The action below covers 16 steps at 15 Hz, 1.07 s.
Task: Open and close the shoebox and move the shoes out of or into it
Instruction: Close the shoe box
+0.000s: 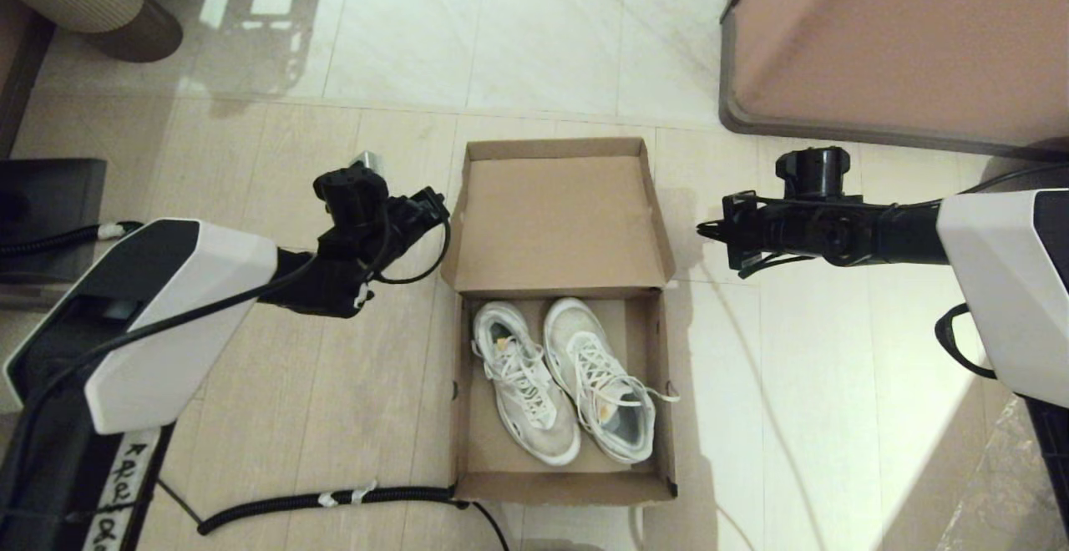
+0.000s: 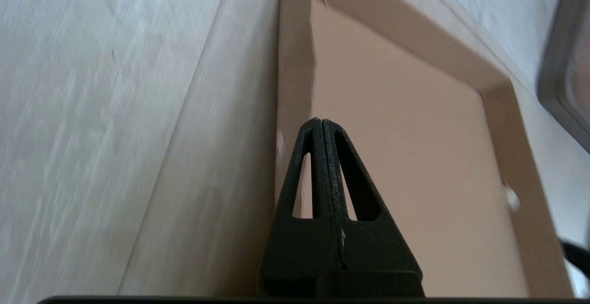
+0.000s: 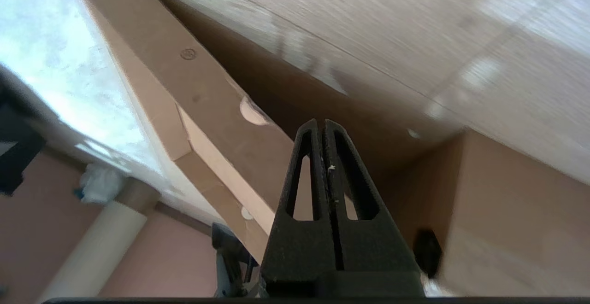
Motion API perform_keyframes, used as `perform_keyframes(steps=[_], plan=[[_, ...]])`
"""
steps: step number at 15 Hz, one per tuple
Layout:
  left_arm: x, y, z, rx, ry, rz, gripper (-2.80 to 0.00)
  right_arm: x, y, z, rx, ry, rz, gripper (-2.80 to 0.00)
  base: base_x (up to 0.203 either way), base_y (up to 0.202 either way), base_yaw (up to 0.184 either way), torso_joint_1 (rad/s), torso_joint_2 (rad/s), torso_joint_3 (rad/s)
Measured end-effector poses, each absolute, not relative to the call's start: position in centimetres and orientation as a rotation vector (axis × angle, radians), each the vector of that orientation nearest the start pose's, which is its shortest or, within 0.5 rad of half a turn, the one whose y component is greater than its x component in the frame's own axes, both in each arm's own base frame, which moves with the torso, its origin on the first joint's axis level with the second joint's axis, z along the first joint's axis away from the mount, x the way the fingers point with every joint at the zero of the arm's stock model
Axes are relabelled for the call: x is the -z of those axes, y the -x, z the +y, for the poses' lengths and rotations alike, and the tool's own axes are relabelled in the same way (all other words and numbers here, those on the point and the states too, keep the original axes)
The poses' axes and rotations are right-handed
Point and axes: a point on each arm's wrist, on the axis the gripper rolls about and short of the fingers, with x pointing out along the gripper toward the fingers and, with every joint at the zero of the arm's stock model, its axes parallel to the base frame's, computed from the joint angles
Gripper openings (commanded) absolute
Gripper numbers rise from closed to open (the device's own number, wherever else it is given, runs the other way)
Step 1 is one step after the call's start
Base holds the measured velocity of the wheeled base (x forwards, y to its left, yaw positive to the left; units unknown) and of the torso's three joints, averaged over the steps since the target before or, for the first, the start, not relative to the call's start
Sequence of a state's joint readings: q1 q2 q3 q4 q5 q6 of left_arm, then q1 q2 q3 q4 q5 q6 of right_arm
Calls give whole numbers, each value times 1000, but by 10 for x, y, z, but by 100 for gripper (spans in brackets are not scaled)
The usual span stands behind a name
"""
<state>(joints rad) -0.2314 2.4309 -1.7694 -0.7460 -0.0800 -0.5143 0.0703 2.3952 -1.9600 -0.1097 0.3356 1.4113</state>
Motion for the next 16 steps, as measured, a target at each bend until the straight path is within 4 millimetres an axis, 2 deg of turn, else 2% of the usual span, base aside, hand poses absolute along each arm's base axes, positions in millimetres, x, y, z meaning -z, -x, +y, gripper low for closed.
perform_keyframes(steps=[4, 8, 13, 16], plan=[[-145, -516, -134, 318, 522, -37, -280, -156, -507, 70, -167, -1350, 572, -280, 0, 0, 0, 0, 0, 0], [-128, -517, -152, 315, 521, 1, -280, -141, -512, 79, -183, -1343, 581, -280, 0, 0, 0, 0, 0, 0], [-121, -516, -161, 318, 521, 17, -280, -129, -518, 81, -209, -1364, 588, -280, 0, 0, 0, 0, 0, 0], [-121, -514, -167, 328, 521, 23, -280, -126, -520, 74, -193, -1405, 600, -280, 0, 0, 0, 0, 0, 0]])
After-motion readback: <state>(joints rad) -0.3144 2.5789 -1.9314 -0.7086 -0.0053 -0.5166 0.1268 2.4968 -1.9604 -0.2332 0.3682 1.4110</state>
